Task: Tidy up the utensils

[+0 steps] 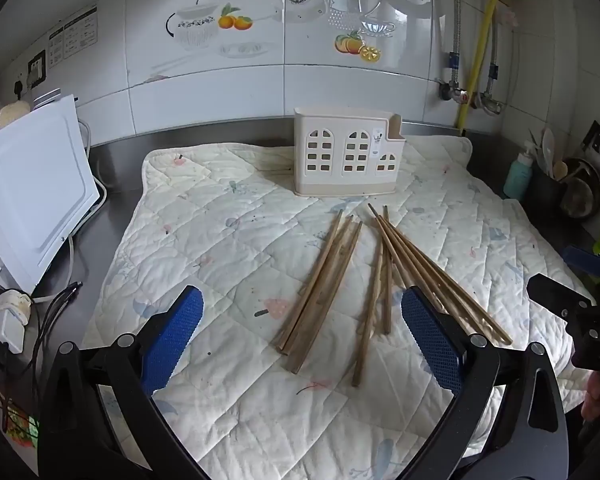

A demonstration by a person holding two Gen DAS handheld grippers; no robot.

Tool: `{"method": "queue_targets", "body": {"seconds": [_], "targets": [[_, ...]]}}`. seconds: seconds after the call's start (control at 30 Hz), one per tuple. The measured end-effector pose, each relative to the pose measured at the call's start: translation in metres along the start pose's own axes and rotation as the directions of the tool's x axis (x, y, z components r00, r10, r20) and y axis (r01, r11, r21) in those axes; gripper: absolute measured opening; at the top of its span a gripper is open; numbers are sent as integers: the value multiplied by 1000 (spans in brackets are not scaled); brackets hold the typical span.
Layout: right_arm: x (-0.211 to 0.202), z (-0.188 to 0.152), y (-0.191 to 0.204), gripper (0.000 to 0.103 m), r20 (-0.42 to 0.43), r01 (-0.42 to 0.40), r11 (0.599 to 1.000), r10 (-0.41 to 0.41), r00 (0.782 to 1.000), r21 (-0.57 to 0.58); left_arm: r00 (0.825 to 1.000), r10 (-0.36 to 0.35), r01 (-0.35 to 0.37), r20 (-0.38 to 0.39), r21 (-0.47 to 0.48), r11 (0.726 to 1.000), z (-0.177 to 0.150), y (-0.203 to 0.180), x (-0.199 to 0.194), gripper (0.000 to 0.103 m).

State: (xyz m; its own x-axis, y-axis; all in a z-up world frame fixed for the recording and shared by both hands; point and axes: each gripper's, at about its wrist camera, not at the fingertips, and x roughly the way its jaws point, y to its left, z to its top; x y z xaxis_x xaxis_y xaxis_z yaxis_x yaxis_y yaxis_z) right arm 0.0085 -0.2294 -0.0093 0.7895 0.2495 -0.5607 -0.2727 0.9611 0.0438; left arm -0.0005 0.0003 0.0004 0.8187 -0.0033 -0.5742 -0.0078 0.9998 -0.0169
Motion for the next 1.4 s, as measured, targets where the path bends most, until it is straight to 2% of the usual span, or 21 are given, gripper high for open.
{"method": "queue_targets", "body": {"seconds": [0.27, 0.4, 0.83, 1.4], "targets": [[-3, -5, -1, 97, 8, -7, 1000, 7, 1000, 3, 1000, 21, -21, 14, 12, 1000, 3, -2, 2, 98], [-3, 5, -3, 97, 13, -10, 1000, 10, 1000, 10, 999, 34, -34, 29, 14, 999, 12, 1, -8, 98], [-4, 6, -3, 97, 23, -13, 1000, 13, 1000, 11, 995, 69, -71, 65, 33, 997, 10, 3, -12, 98], [-4, 6, 2, 97, 29, -17, 1000, 17, 999, 4, 995, 75, -77, 68, 30, 997, 9, 3, -11, 98]]}}
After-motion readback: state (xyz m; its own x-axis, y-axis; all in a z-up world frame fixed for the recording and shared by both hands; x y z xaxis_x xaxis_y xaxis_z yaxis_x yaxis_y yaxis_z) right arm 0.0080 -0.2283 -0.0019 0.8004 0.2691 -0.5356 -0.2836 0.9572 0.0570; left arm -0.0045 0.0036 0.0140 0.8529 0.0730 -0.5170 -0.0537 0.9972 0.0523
